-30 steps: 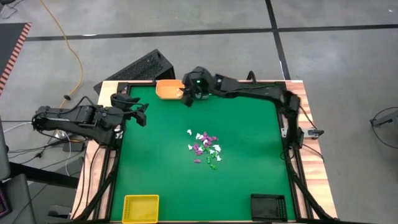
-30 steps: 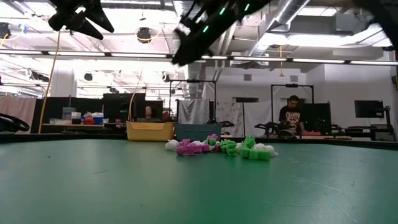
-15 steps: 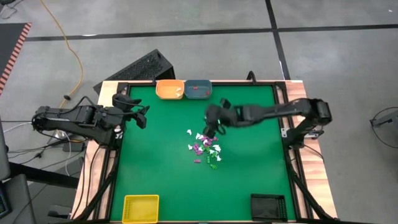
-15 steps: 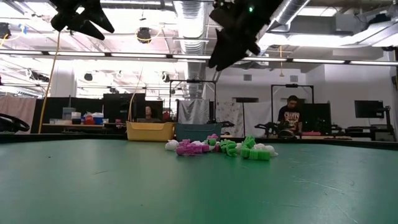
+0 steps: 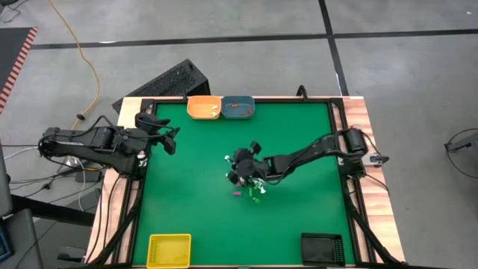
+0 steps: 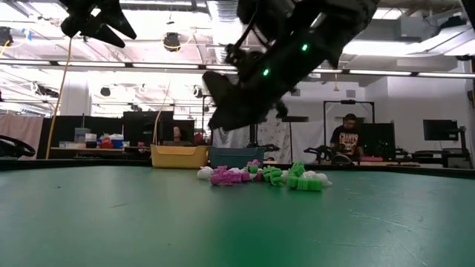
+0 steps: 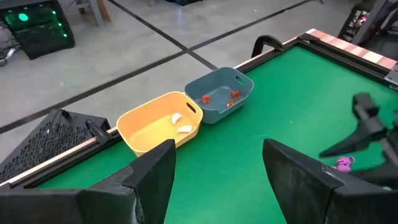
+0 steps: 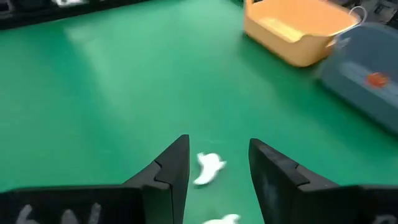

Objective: Sort Halloween decoration
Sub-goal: Put the white ghost into the orange bin

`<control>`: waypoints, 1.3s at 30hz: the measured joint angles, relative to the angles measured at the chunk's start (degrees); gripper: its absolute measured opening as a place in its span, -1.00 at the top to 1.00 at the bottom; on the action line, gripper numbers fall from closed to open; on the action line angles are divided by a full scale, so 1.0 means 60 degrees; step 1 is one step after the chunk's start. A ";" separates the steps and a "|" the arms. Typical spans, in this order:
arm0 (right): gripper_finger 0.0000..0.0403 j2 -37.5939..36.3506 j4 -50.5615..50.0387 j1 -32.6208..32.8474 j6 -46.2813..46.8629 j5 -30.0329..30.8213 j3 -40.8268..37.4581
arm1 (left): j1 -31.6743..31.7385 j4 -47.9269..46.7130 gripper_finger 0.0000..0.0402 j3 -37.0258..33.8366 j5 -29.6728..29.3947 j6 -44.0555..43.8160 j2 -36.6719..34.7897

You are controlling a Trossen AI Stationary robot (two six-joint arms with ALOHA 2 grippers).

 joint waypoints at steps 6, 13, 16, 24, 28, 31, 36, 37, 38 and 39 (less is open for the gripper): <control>0.21 0.0981 0.0379 -0.0173 0.0143 0.0156 0.0488 | 0.0000 -0.0040 -0.15 0.0000 0.0168 0.0203 0.0000; 0.21 0.1436 0.0775 -0.0533 0.0261 0.0008 0.0691 | 0.0000 -0.0059 -0.15 0.0000 0.0172 0.0248 -0.0004; 0.21 0.1436 0.0673 -0.0583 0.0469 -0.0086 0.0705 | 0.0000 -0.0095 -0.15 0.0000 0.0170 0.0248 0.0000; 0.21 0.1919 0.0756 -0.0557 0.0823 -0.0262 0.0700 | 0.0000 -0.0135 -0.15 0.0000 0.0165 0.0248 -0.0004; 0.21 0.2140 0.0709 -0.0568 0.1087 -0.0327 0.0784 | 0.0002 -0.0136 -0.15 0.0000 0.0162 0.0246 -0.0004; 0.22 0.2223 0.0646 -0.0655 0.1215 -0.0348 0.0803 | 0.0001 -0.0149 -0.15 0.0000 0.0161 0.0244 0.0000; 0.27 0.2226 0.0588 -0.0764 0.1242 -0.0496 0.0803 | 0.0000 -0.0168 -0.15 0.0000 0.0157 0.0240 0.0000; 0.28 0.2226 0.0540 -0.0781 0.1242 -0.0523 0.0803 | 0.0000 -0.0177 -0.15 0.0000 0.0161 0.0238 0.0000; 0.30 0.2226 0.0499 -0.0787 0.1242 -0.0536 0.0806 | 0.0004 -0.0177 -0.15 0.0000 0.0157 0.0237 -0.0002; 0.32 0.2226 0.0476 -0.0787 0.1242 -0.0549 0.0806 | 0.0000 -0.0173 -0.15 0.0000 0.0157 0.0237 -0.0004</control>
